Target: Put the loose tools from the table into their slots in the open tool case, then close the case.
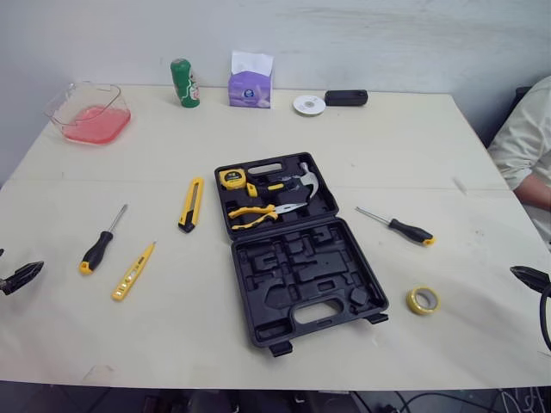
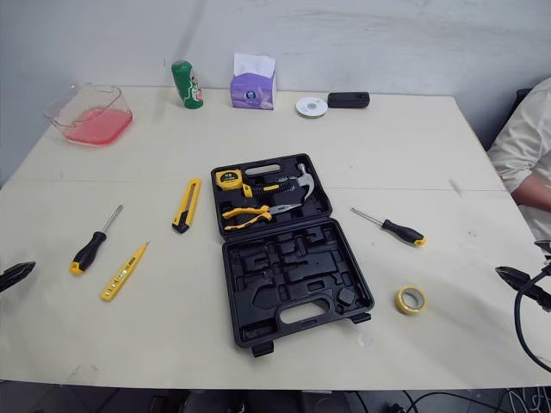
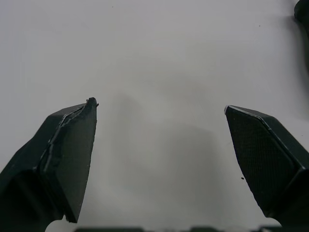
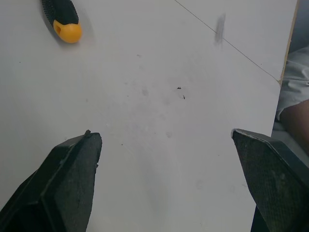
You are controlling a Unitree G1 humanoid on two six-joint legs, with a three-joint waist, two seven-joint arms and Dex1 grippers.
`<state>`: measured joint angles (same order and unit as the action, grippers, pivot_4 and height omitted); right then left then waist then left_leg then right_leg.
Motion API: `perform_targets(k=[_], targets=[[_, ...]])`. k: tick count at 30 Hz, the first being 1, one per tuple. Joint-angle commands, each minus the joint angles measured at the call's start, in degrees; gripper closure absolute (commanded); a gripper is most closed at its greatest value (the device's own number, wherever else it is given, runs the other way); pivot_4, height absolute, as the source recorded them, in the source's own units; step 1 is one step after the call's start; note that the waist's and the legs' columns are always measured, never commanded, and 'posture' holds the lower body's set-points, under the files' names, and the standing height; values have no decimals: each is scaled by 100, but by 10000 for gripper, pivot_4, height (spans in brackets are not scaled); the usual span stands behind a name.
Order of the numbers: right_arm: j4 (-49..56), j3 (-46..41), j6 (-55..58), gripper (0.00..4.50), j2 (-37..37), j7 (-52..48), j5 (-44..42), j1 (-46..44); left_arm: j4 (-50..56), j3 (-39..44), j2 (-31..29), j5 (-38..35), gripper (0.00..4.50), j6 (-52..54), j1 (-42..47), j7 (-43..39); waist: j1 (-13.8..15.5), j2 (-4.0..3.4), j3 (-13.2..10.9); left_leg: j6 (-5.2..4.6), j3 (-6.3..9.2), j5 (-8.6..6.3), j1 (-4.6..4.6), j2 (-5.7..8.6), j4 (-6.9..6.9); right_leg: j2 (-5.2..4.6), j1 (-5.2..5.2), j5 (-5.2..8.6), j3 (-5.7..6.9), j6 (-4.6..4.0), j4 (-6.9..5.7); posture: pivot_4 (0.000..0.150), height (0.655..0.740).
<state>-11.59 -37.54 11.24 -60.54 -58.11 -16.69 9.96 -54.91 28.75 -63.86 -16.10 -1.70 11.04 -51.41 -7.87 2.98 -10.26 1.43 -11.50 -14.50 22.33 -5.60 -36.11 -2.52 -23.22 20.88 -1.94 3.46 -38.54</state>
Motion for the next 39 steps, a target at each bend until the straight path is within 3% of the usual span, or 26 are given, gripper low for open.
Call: perform_targets(k=[1,27,33,36,39], targets=[[126,-127,7,0,21,44,-46,3,-8,115,-56,-65,167,-41,5,14,0,0,0,0,0,0,0,0,0,0,0,0,0,0,0,1500,7244],[447,38,260,0,237,433,-101,-303,501,28,97,-113,167,-52,-29,-47,4,2,1,-9,3,8,0,1,0,-1,0,0,2,0,-4,1500,7244],[1207,356,913,0,250,631,-526,-1106,2715,2,275,-729,167,1058,-209,-544,-14,1,1,6,3,15,-1,2,-6,-1,2,-2,1,1,-25,1500,7244],[1569,937,1196,0,314,765,-538,-1608,4166,-292,429,-1010,167,1689,-445,-696,-6,0,0,2,7,30,-2,3,-4,2,0,-2,1,-1,-33,1500,7244],[1747,1720,1417,0,531,920,-423,-2251,5402,-774,741,-1100,167,2328,-426,-315,8,-8,-5,-7,9,40,-1,4,-5,2,1,-2,0,-1,-35,1500,7244]])
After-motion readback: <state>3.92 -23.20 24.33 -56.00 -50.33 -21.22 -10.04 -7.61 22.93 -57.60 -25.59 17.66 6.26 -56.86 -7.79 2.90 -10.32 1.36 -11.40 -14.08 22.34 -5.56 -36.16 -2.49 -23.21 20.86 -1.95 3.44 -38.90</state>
